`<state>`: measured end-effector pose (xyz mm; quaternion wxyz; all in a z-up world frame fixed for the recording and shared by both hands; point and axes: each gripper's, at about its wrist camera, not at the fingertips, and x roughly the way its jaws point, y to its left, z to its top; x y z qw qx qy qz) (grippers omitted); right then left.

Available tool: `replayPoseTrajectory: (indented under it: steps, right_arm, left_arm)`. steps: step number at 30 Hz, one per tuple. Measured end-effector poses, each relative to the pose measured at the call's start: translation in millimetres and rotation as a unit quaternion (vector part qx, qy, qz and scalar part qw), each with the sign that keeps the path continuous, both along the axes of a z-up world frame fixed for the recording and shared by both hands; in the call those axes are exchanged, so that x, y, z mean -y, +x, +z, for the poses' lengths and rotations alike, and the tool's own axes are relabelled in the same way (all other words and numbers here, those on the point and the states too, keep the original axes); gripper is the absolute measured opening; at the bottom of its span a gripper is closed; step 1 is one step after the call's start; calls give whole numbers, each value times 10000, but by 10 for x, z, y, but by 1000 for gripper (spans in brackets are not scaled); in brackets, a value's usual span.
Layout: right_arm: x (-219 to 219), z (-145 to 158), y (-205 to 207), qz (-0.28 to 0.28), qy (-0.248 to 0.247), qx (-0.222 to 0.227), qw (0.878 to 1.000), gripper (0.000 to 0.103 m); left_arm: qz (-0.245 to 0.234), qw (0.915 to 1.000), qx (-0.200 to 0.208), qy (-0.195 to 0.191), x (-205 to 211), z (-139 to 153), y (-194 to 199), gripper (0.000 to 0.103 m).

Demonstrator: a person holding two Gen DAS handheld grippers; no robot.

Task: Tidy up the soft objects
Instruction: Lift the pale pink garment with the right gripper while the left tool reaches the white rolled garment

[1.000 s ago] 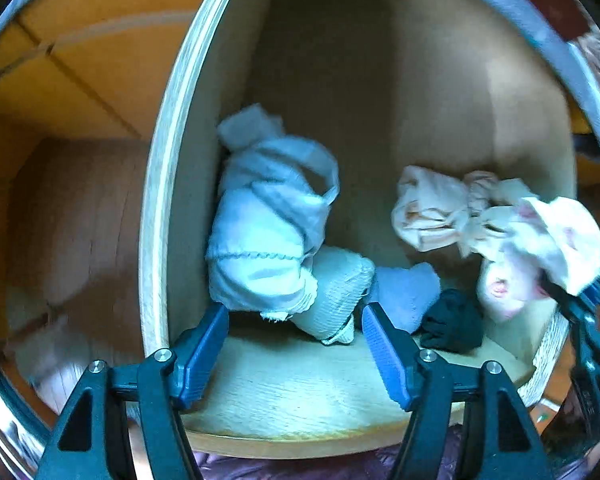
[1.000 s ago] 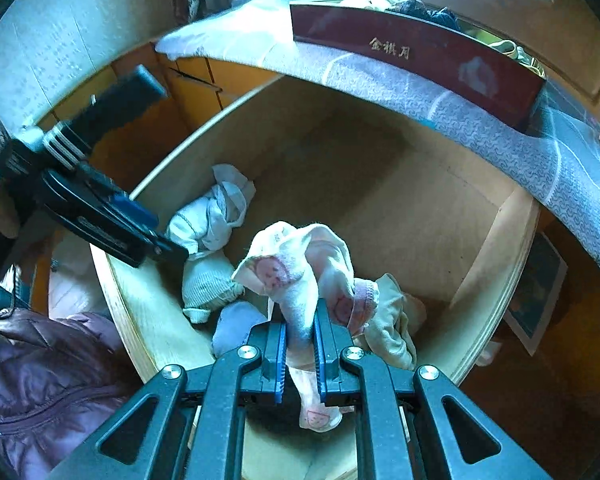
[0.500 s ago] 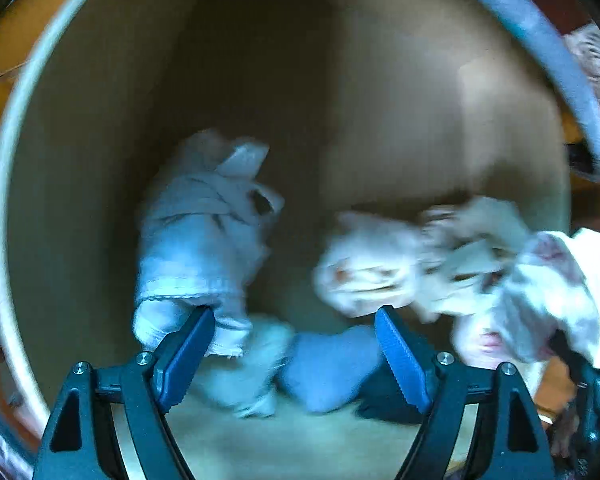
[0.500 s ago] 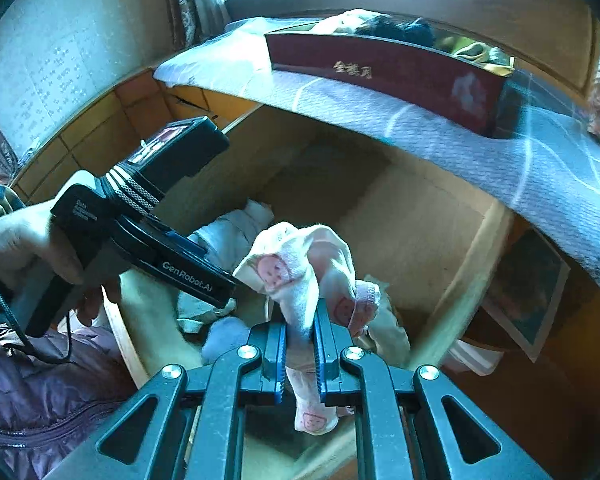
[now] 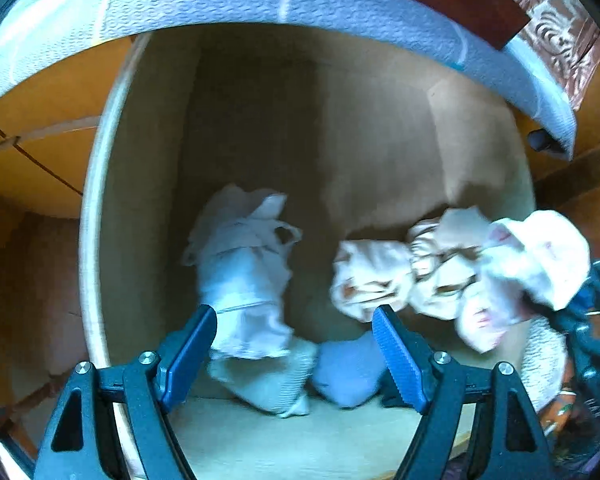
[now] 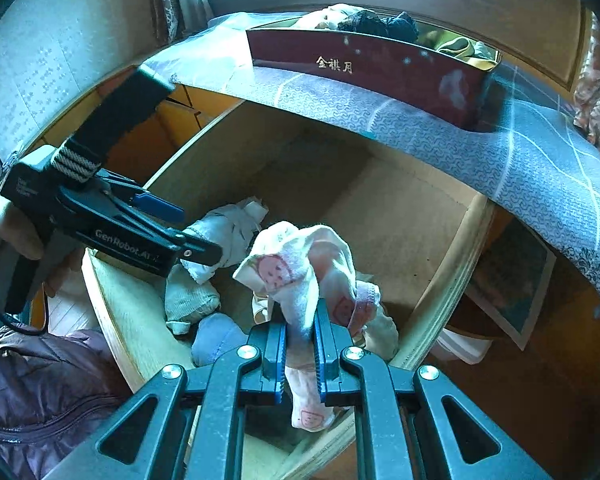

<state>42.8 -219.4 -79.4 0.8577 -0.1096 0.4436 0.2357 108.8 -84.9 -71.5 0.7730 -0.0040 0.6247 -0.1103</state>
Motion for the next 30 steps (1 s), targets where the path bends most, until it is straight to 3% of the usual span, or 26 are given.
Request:
replayPoseTrajectory:
  steps: [2, 8, 9, 11, 21, 28, 30]
  right_arm:
    - [-20, 11, -2, -40, -28, 11, 10000, 11]
    - [-46, 2, -11, -134, -107, -19, 9999, 11]
    - [-58, -6, 6, -156, -121, -33, 9998, 11]
    - [-78, -19, 13, -180, -133, -48, 9997, 11]
    - [-115, -54, 38, -228, -181, -75, 9995, 12]
    - [-135, -113, 116, -307, -253, -146, 9991, 12]
    - [-135, -133, 124, -336, -264, -178, 9989, 12]
  left_arm:
    - [-148, 9994, 31, 312, -8, -82, 10, 81]
    - [-208, 9972, -68, 713, -49, -259, 153, 77]
    - [-274, 9969, -24, 735, -16, -267, 163, 76]
    - [-273, 9970, -136, 709, 2, -309, 210, 64]
    - [-221, 9929, -532, 1037, -8, -501, 388, 63]
    - [-310, 9873, -830, 1319, 42, -821, 592, 64]
    - [-343, 9868, -803, 1360, 17, -865, 608, 59]
